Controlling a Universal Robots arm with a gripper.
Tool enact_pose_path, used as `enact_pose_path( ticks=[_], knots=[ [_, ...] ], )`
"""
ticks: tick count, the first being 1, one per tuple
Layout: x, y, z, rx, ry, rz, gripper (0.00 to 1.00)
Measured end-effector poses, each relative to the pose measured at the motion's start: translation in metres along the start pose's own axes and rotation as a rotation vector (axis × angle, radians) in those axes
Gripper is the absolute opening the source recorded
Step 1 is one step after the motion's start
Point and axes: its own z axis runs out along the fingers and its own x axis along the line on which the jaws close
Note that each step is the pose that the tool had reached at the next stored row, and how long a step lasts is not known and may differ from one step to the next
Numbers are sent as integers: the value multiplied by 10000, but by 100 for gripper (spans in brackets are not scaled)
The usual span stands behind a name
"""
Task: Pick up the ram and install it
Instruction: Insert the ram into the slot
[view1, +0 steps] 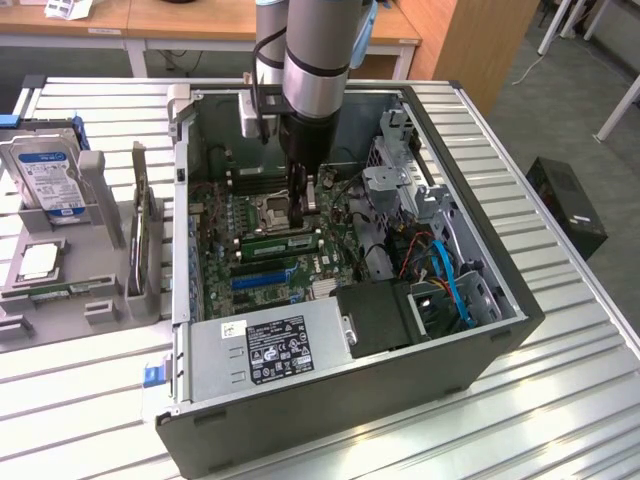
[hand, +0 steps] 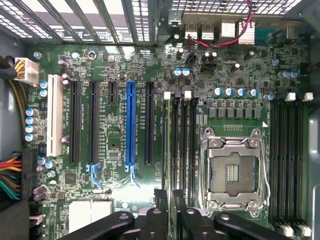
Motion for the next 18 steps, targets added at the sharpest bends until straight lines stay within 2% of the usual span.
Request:
enact_pose_path(
  ticks=[12,18],
  knots=[
    [-5,3,-148,0,0,0,19],
    [-6,3,-176,0,-2,0,19]
  ],
)
